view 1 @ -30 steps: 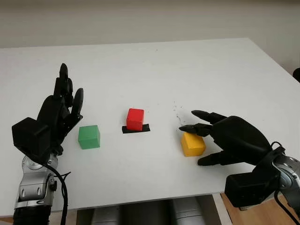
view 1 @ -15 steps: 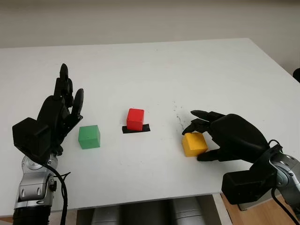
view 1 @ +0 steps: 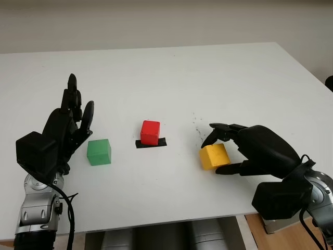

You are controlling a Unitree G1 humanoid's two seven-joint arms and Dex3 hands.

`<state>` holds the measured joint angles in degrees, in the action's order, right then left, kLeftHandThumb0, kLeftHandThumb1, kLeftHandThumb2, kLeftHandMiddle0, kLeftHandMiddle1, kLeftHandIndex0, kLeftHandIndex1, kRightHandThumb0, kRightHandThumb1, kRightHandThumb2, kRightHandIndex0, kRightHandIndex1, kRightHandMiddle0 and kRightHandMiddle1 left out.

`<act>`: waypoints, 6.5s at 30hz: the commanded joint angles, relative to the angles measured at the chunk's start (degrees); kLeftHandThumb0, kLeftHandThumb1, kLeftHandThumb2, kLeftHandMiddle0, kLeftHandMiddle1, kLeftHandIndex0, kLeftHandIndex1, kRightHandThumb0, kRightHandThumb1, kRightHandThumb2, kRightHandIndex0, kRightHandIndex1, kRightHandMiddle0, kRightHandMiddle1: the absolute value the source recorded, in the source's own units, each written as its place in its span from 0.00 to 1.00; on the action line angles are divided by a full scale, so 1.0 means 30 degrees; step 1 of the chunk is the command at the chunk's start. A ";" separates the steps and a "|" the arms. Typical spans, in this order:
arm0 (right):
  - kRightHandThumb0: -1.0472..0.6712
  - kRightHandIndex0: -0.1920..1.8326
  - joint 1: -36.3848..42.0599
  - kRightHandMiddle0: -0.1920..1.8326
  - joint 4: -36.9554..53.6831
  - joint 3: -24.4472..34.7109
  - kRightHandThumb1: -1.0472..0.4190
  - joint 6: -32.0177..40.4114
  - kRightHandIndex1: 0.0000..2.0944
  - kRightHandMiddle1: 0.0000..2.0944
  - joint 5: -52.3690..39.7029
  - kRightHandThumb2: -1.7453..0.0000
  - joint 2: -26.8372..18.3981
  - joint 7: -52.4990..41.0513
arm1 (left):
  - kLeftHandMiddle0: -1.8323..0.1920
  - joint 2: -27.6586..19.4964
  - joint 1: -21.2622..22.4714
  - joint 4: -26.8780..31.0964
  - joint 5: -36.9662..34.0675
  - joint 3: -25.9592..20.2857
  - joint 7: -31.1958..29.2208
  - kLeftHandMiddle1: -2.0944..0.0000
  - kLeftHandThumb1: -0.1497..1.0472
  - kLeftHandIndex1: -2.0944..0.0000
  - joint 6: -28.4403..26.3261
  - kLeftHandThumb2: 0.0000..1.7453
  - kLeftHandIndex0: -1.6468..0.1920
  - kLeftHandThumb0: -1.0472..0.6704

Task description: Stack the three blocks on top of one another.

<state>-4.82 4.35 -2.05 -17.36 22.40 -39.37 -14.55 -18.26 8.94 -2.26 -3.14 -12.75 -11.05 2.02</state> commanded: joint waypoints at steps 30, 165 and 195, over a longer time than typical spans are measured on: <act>0.30 0.30 -1.0863 0.27 -0.9391 0.0070 0.05 0.5157 0.02 0.75 -0.6963 0.97 0.6325 -0.3071 | 1.00 0.0084 -0.0391 0.0554 0.0054 0.0163 0.0435 1.00 1.00 1.00 -0.0155 0.32 1.00 0.21; 0.17 0.00 -0.9429 0.00 -0.9751 0.3420 0.00 0.4095 0.00 0.00 -1.0544 0.62 0.9974 0.1067 | 0.85 -1.1800 -0.1023 0.4583 0.7097 -0.0832 -0.6202 0.98 0.96 0.98 -0.2084 0.03 0.75 0.11; 0.20 0.00 -0.9234 0.00 -0.9094 0.3053 0.00 0.5190 0.00 0.00 -1.0567 0.62 1.0242 0.1461 | 0.93 -1.1876 -0.1433 0.4999 0.5872 0.0786 -0.9692 0.98 0.92 0.97 -0.2763 0.02 0.81 0.12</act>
<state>-31.99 -24.19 7.05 -2.12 -9.29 -8.93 -10.28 -53.14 5.27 12.31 14.73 -9.80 -40.04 -6.62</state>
